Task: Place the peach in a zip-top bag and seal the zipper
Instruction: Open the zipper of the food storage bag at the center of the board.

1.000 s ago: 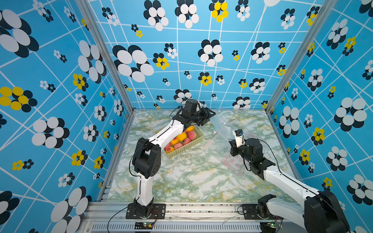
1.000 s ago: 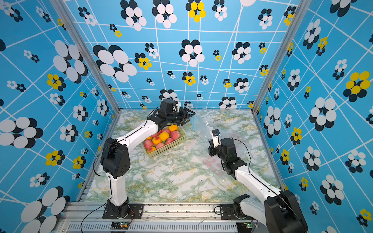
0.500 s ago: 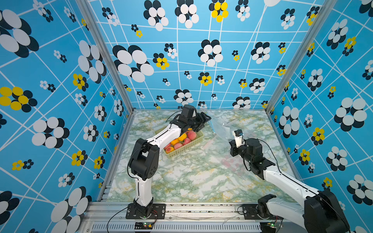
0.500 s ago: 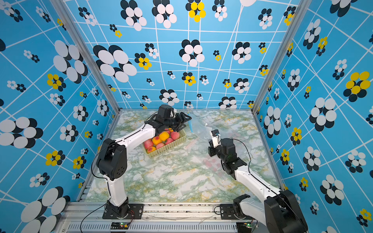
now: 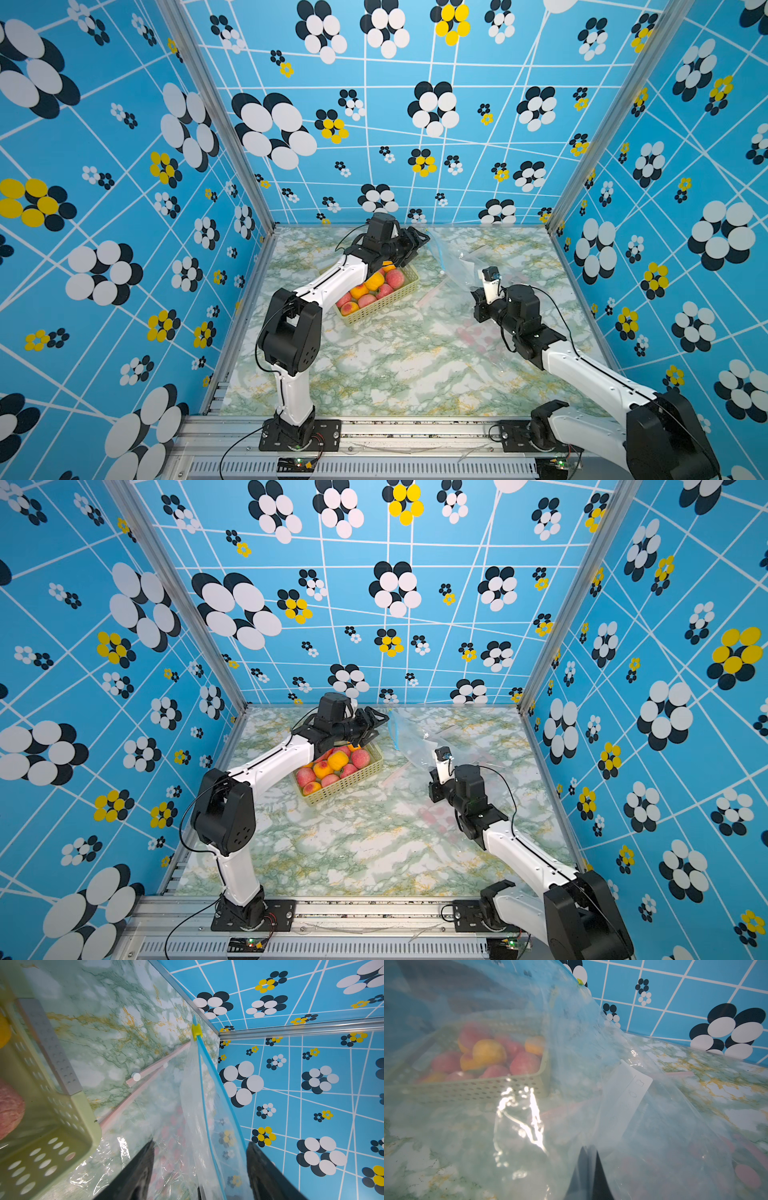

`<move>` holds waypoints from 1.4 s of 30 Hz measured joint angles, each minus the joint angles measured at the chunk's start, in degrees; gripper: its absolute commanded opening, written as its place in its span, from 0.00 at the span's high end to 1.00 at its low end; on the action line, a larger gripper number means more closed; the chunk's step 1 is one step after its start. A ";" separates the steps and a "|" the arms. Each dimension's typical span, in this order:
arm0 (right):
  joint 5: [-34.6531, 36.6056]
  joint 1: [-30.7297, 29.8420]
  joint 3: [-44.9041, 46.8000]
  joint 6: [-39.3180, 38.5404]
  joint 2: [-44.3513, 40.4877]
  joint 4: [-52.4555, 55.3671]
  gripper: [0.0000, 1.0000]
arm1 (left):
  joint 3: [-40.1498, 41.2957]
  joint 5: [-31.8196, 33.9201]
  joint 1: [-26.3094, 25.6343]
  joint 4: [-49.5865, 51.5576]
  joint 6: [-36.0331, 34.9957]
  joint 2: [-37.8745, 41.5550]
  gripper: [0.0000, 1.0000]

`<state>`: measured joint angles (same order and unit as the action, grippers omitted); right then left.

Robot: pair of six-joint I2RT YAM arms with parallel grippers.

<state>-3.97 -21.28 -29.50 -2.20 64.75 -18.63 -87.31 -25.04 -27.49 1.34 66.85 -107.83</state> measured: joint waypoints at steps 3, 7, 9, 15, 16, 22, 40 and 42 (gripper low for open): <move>0.00 0.00 0.00 0.00 0.07 0.00 1.00 | 0.00 -0.02 -0.11 0.35 0.02 0.00 0.34; -0.02 -0.09 0.00 0.00 0.35 0.00 1.00 | 0.00 -0.04 -0.59 0.74 0.02 0.00 0.34; 0.00 -0.09 0.00 0.00 0.44 0.00 1.00 | 0.00 -0.07 -0.94 0.98 0.02 0.00 0.35; 0.02 -0.09 0.00 0.00 0.46 0.00 1.00 | -0.24 -0.52 -1.86 1.95 -0.42 -0.39 0.41; 0.00 -0.09 0.00 -0.02 0.46 0.00 1.00 | -0.28 -0.52 -1.90 2.08 -0.42 -0.48 0.41; 0.00 -0.09 0.00 0.00 0.46 -0.02 1.00 | -1.01 -0.72 -2.36 2.75 -0.39 -1.09 0.42; -0.48 -0.74 -5.77 5.55 -0.15 10.14 0.42 | -3.96 -1.01 -4.11 5.14 -3.82 -4.37 1.00; -0.96 -0.74 -9.64 8.94 -1.95 14.45 0.35 | -3.96 -0.39 -4.11 5.49 -5.42 -4.35 1.00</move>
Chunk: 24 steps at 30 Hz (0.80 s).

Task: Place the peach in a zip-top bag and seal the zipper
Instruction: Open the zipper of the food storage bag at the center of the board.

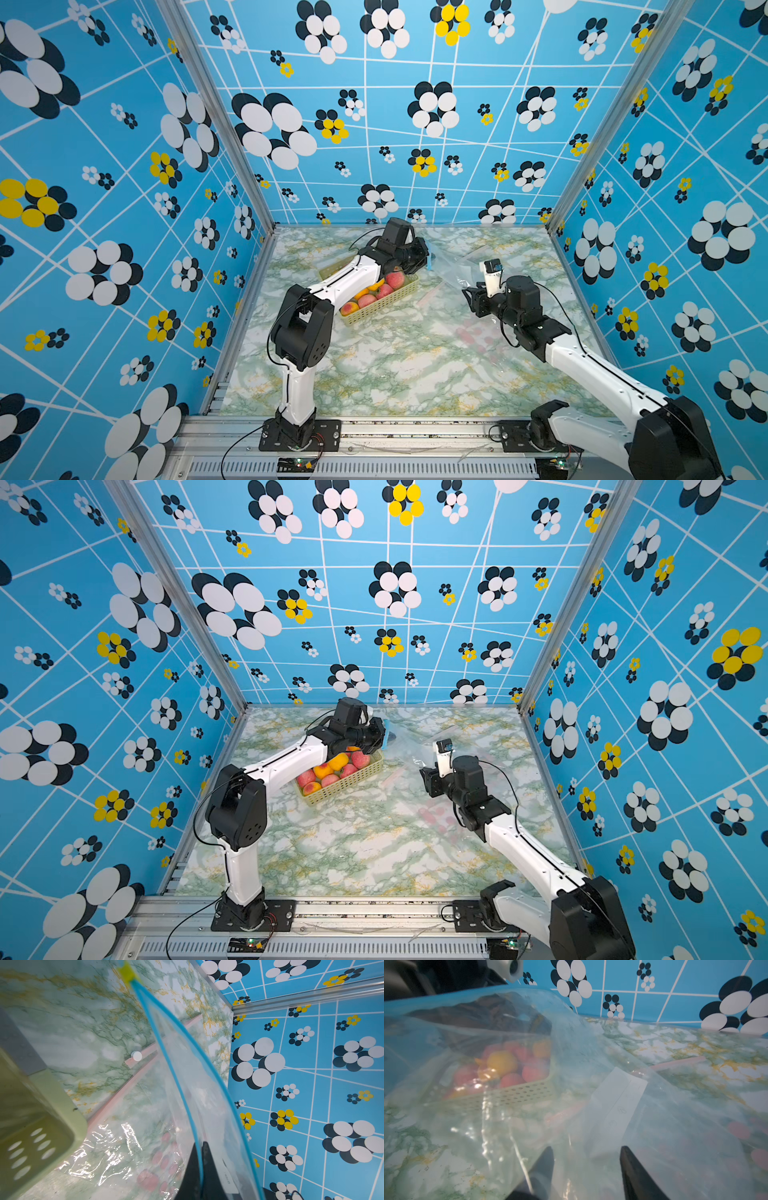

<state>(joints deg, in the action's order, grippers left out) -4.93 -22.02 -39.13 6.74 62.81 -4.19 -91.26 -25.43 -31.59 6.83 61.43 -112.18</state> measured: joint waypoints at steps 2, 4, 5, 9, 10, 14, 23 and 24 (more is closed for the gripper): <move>-0.37 -0.04 -3.65 3.32 -2.16 3.98 0.33 | 0.00 0.79 0.00 0.09 -1.88 0.07 1.00; -0.55 -0.04 -7.15 6.60 -4.11 7.41 0.32 | 0.02 1.64 -0.04 0.31 -4.11 0.42 1.00; -0.57 -0.04 -9.18 8.28 -4.96 9.31 0.32 | 0.02 2.32 -0.04 0.55 -5.51 0.83 1.00; -0.61 -0.04 -15.45 13.68 -6.54 15.04 0.26 | 0.02 4.55 -0.28 0.44 -10.45 3.17 1.00; -0.57 -0.04 -16.52 14.84 -6.54 16.13 0.26 | 0.04 4.98 -0.33 0.46 -11.61 3.82 1.00; -0.15 -0.04 -22.12 18.38 -5.07 22.38 0.27 | 0.07 5.60 -0.57 -0.26 -15.82 6.01 1.00; 1.36 -0.09 -36.70 22.58 6.49 33.90 0.36 | 4.50 6.19 -2.97 -4.35 -20.76 7.43 1.00; 1.68 -0.09 -38.64 22.64 8.44 35.28 0.36 | 5.79 6.21 -3.10 -5.16 -20.74 7.67 1.00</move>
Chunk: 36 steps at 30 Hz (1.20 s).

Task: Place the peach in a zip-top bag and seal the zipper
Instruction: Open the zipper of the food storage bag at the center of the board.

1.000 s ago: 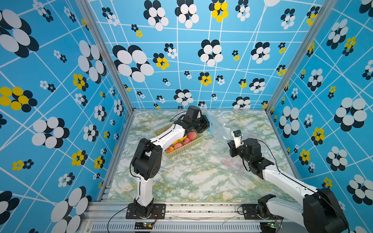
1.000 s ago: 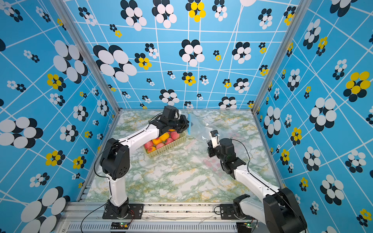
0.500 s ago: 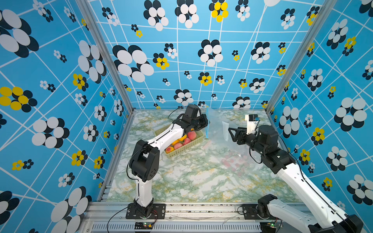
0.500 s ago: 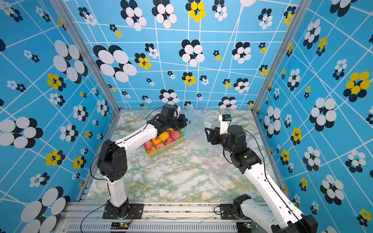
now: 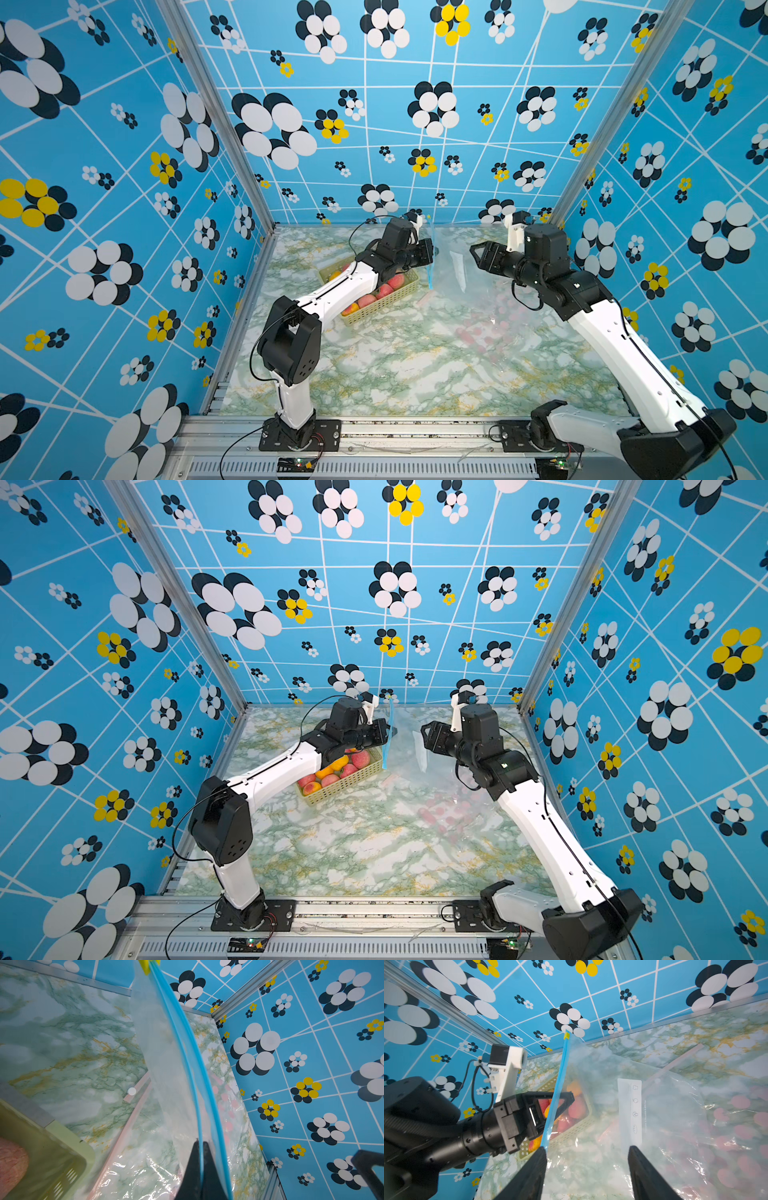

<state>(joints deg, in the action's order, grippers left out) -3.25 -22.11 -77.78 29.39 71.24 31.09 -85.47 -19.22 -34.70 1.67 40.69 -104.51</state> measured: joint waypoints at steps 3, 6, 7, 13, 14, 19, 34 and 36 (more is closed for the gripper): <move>0.33 0.00 -5.27 -0.22 5.70 2.84 0.37 | 3.48 0.22 0.02 -2.43 0.28 0.61 1.00; 0.11 0.00 -10.32 -0.63 11.72 4.96 0.38 | 6.27 0.26 0.09 -5.55 0.85 0.96 1.00; -0.13 0.00 -11.89 -0.81 13.62 5.66 0.38 | 6.99 0.26 0.09 -6.47 1.14 1.05 1.00; -1.60 -0.74 -23.12 -2.67 24.33 9.64 0.36 | 9.09 0.44 0.09 -10.73 1.75 1.75 1.00; -1.84 -1.05 -24.74 -3.04 25.64 10.19 0.35 | 9.27 0.44 0.09 -11.23 1.73 1.88 1.00; -2.03 -3.48 -33.44 -5.18 32.83 14.19 0.33 | 9.29 0.42 0.17 -12.66 1.75 1.90 1.00; 1.99 -6.29 -47.43 -9.42 44.04 24.74 0.44 | 10.32 0.42 0.24 -14.21 2.80 1.90 1.00; 2.73 -6.51 -47.43 -9.68 44.17 25.70 0.44 | 10.43 0.42 0.24 -14.19 3.04 1.90 1.00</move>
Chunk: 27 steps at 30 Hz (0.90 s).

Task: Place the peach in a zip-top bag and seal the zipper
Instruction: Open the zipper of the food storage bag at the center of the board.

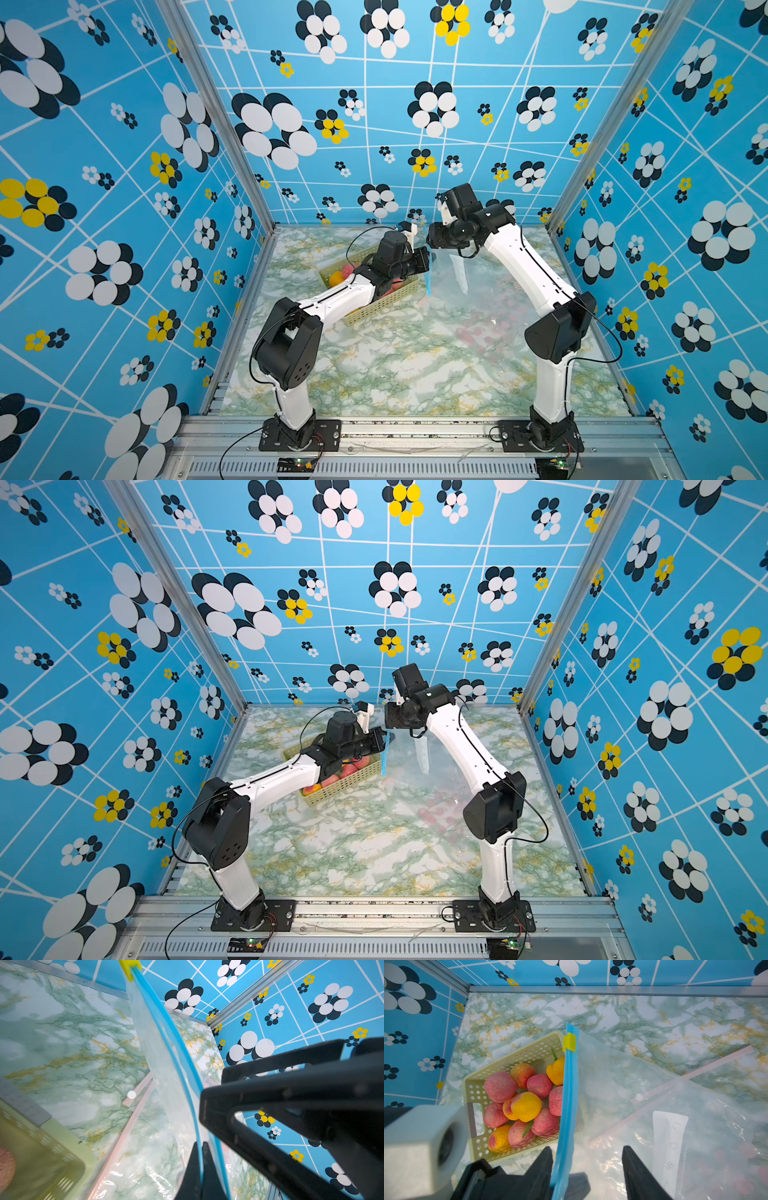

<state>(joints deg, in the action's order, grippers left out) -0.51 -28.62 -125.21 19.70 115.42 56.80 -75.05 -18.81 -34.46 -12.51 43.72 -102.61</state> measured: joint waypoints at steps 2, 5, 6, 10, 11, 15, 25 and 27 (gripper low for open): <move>0.57 -0.13 0.00 -0.28 0.00 0.48 0.44 | 0.02 0.00 0.00 -0.02 0.22 0.00 1.00; 1.51 -0.24 0.00 -0.68 0.00 1.31 0.45 | 0.04 -0.02 0.00 -0.24 0.39 0.00 1.00; 1.90 -0.24 0.00 -0.81 0.02 1.51 0.45 | 0.04 0.00 0.00 -0.33 0.42 0.00 1.00; 2.86 -0.31 -0.24 -0.92 0.28 1.84 0.45 | 0.04 -0.02 0.00 -0.42 0.44 0.00 1.00; 3.10 -0.39 -0.55 -0.92 0.50 2.14 0.45 | 0.04 -0.02 0.00 -0.44 0.44 0.00 1.00; 4.11 -0.96 -2.43 -1.07 2.08 3.10 0.46 | 0.04 0.00 0.00 -0.44 0.66 0.00 1.00; 8.17 -2.67 -11.45 -1.68 7.43 7.58 0.56 | 0.04 0.07 0.11 -0.42 0.63 0.00 1.00; 9.05 -2.91 -12.81 -1.88 8.37 8.70 0.62 | 0.04 0.42 0.11 -0.37 0.63 0.00 1.00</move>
<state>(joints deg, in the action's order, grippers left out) 8.54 -31.53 -138.02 17.82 123.79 65.49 -75.00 -18.39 -34.35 -12.88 44.36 -102.61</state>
